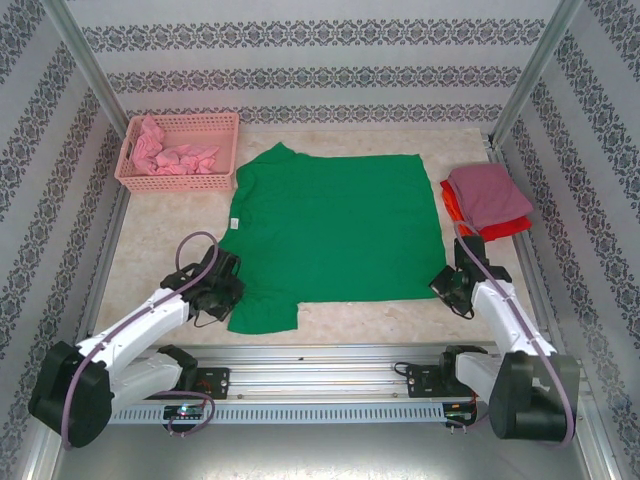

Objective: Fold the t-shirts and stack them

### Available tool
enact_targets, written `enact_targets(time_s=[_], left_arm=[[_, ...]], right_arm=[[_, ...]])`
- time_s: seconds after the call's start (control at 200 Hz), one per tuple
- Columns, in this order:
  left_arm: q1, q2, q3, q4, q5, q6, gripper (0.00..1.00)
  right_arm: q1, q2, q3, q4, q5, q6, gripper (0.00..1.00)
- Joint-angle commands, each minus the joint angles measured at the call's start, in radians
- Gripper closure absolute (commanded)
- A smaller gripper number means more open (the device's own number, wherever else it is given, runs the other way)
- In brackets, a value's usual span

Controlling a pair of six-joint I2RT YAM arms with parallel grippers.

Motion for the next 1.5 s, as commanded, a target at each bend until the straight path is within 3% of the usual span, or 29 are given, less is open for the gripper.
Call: enact_targets(time_s=[0.0,0.61,0.904,1.494], left_arm=[[0.023,-0.002,0.085,-0.085,-0.054,0.059,1.00],[0.164,0.196,0.418,-0.154,-0.012,0.277,1.00],[0.227,0.323,0.529,-0.114,0.020,0.347,1.00],[0.259,0.619,0.814,-0.113,0.058,0.473,1.00]], right_arm=[[-0.002,-0.035,0.042,-0.063,-0.008,0.024,1.00],[-0.002,0.029,0.252,-0.021,-0.029,-0.013,1.00],[-0.001,0.184,0.351,0.043,-0.035,-0.051,1.00],[-0.003,0.463,0.529,0.078,-0.041,-0.088,1.00]])
